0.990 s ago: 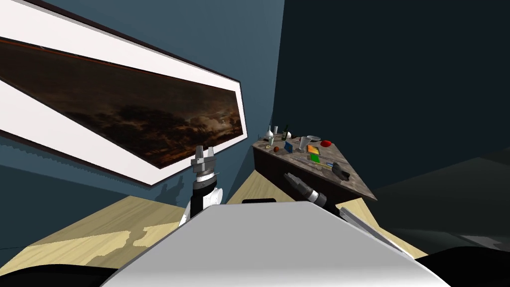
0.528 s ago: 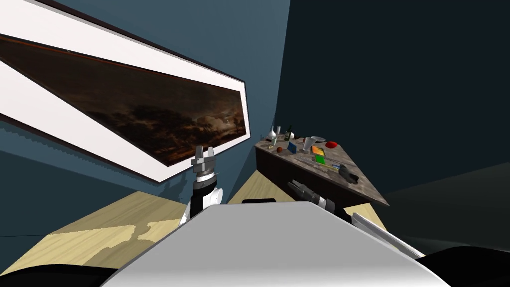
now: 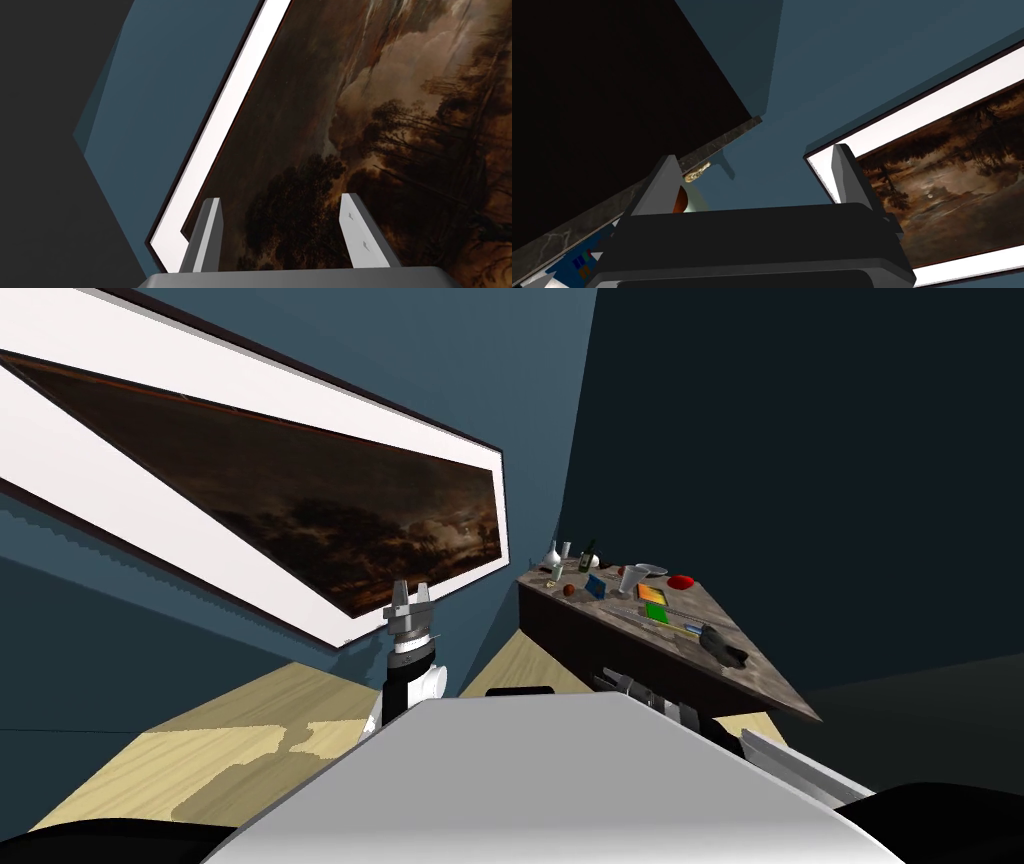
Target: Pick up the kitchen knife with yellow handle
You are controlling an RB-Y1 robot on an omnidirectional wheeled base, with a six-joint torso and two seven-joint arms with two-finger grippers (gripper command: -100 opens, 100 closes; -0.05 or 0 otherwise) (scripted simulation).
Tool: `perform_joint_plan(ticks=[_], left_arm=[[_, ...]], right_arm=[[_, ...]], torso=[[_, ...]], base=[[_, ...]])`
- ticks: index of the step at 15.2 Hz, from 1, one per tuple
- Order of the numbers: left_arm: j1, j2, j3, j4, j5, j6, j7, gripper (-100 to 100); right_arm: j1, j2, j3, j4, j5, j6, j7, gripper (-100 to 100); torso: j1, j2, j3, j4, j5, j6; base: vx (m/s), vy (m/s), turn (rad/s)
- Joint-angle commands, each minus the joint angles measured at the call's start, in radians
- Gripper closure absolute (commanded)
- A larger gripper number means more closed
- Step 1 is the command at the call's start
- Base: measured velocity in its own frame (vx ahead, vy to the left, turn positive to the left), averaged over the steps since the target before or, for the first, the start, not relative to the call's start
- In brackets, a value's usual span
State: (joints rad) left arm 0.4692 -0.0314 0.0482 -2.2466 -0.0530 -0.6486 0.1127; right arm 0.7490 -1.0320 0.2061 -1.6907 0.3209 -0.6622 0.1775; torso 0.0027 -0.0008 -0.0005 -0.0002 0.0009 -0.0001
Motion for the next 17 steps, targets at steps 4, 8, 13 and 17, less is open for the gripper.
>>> perform_joint_plan(ticks=[4,8,13,17], left_arm=[[0.0,0.0,0.0,0.0,0.0,0.0,0.0,0],[0.0,0.0,0.0,0.0,0.0,0.0,0.0,0],[0.0,0.0,0.0,0.0,0.0,0.0,0.0,0],[0.0,0.0,0.0,0.0,0.0,0.0,0.0,0]], right_arm=[[0.043,-0.11,0.017,0.077,0.025,-0.026,0.011,-100],[0.056,-0.19,0.026,0.118,0.037,-0.035,0.014,-100],[0.081,-0.278,0.043,0.19,0.058,-0.052,0.021,-100],[0.103,-0.363,0.059,0.259,0.079,-0.066,0.028,-100]], torso=[[0.0,0.0,0.0,0.0,0.0,0.0],[-0.001,-0.001,-0.001,0.0,0.0,0.0],[-0.002,-0.001,-0.001,0.0,0.0,0.0],[-0.002,-0.003,-0.002,-0.001,0.0,0.0]], base=[[0.024,0.035,0.066],[0.035,0.032,0.075],[0.032,0.017,0.058],[0.06,0.01,0.099]])
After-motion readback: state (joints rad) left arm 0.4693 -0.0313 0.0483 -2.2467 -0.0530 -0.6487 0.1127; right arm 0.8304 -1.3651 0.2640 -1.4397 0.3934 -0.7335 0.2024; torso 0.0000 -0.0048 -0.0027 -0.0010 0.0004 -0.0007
